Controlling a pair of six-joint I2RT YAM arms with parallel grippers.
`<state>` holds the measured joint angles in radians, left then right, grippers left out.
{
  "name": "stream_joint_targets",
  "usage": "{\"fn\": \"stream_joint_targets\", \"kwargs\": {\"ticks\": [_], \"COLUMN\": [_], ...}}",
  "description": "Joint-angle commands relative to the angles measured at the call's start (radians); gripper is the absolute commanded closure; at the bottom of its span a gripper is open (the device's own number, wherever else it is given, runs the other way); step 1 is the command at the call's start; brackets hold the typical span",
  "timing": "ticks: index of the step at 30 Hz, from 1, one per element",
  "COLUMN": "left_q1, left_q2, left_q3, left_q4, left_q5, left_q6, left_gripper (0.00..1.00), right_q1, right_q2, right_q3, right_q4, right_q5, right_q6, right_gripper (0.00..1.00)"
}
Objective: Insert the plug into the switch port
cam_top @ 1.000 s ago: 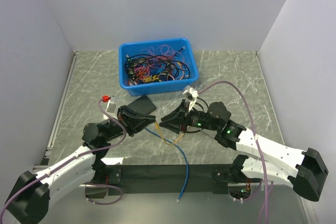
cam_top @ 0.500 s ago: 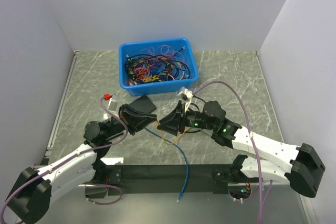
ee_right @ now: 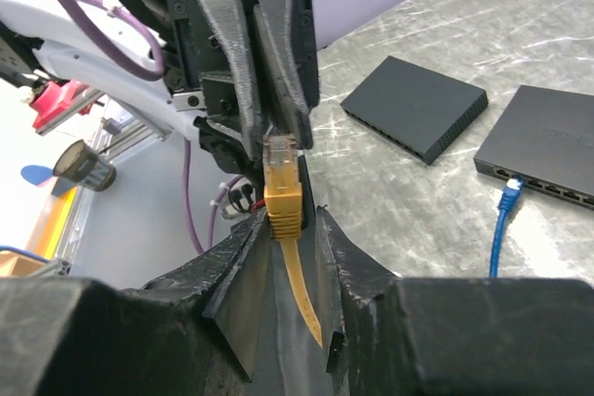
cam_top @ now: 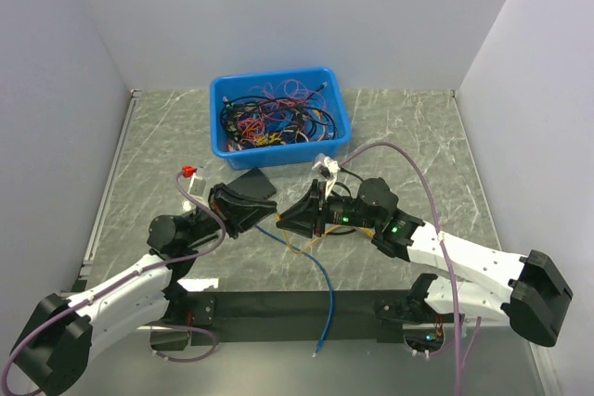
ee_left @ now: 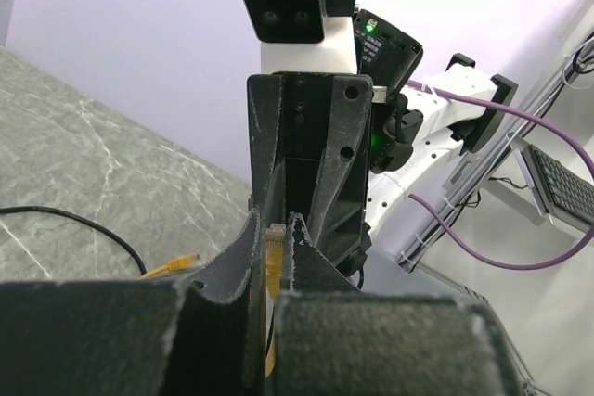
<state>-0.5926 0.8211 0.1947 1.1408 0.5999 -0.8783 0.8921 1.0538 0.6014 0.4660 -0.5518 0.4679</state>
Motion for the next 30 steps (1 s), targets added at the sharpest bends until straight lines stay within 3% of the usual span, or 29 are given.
{"fn": "stream_joint_targets", "kwargs": {"ticks": [1,6,13,16,17,26,30], "left_q1": [-0.004,-0.004,-0.004,-0.004,-0.004,0.008,0.027], "left_q2": [0.006,0.001,-0.005,-0.007,-0.014,-0.066,-0.047], "left_q3": [-0.006,-0.006,-0.015,-0.002,0.012,0.129,0.215], "left_q4": [0.089,0.074,0.05,-0.033,-0.068,-0.586,-0.838], "left_q5": [-0.012,-0.022,-0.038,-0.055,-0.069,-0.311,-0.597], "left_q6": [-0.019,-0.014,-0.007,0.013,0.022,0.16,0.223], "left_gripper": [0.99,1.0,1.0,0.99,0.91,0.5,0.37], "right_q1": [-0.004,-0.004,-0.004,-0.005,-0.005,-0.025,-0.028], "right_q2": [0.008,0.002,-0.018,-0.026,-0.031,-0.008,0.072], "right_q3": [0.009,0.006,-0.003,0.0,0.0,-0.005,0.053], "right_q4": [0.074,0.076,0.06,0.045,0.03,-0.07,-0.167], "right_q5": [-0.036,-0.036,-0.02,-0.011,0.001,0.076,0.173], "right_q6": [0.014,0.014,0.003,-0.008,-0.012,-0.041,-0.069], "right_gripper": [0.67,0.8,0.89,0.96,1.0,1.0,1.0]}}
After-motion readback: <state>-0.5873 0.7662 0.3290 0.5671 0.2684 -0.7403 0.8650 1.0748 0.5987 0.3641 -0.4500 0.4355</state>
